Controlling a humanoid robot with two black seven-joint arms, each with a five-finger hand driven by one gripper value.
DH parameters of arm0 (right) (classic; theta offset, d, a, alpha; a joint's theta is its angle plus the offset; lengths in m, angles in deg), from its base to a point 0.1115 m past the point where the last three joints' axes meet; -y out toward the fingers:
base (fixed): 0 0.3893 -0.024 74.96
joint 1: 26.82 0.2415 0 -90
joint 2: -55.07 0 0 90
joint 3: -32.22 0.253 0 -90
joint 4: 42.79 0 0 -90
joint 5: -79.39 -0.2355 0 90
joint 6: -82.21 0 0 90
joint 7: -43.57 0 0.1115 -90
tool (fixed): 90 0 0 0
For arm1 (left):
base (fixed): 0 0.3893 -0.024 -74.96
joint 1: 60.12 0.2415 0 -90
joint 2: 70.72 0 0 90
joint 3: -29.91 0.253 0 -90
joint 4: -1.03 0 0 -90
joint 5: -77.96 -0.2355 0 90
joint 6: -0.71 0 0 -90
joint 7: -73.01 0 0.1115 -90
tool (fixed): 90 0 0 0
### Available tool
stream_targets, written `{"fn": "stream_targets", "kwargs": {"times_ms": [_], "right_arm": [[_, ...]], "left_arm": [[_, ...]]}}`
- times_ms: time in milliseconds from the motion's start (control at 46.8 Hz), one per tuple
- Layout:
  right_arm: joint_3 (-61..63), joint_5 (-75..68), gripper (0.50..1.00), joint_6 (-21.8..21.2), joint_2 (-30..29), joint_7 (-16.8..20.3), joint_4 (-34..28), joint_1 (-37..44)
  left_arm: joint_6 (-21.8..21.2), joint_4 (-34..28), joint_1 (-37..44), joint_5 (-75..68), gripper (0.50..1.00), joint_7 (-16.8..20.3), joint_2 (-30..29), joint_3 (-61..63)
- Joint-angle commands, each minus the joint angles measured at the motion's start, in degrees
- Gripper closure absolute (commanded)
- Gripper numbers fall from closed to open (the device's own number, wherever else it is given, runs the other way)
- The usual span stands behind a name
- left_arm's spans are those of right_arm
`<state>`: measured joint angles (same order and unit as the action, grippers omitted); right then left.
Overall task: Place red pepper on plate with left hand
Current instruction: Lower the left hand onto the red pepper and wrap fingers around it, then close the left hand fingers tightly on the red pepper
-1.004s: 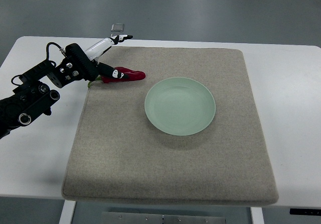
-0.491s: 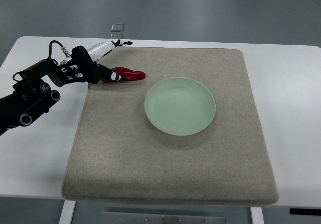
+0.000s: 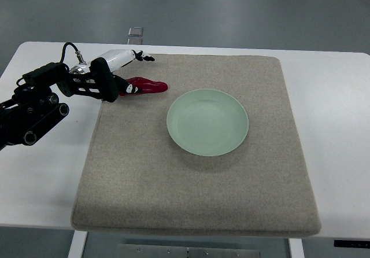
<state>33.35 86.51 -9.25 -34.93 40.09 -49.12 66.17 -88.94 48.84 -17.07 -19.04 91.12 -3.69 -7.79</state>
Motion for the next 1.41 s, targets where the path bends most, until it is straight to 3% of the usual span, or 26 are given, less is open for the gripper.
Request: {"fn": "stream_targets", "kwargs": {"times_ms": [0, 128, 940, 1388], "right_arm": [[0.01, 0.00, 0.572, -0.03, 0.00, 0.05, 0.00, 0.00], [0.01, 0.00, 0.572, 0.05, 0.00, -0.04, 0.00, 0.00], [0.01, 0.00, 0.572, 0.05, 0.00, -0.04, 0.00, 0.00], [0.01, 0.00, 0.572, 0.06, 0.00, 0.05, 0.00, 0.00]], "left_arm": [[0.00, 0.01, -0.08, -0.03, 0.718, 0.00, 0.03, 0.00], [0.18, 0.01, -0.34, -0.11, 0.746, 0.00, 0.03, 0.00], [-0.35, 0.18, -0.43, -2.22, 0.735, 0.00, -0.05, 2.64], [-0.44, 0.09, -0.43, -2.31, 0.793, 0.00, -0.05, 2.72]]}}
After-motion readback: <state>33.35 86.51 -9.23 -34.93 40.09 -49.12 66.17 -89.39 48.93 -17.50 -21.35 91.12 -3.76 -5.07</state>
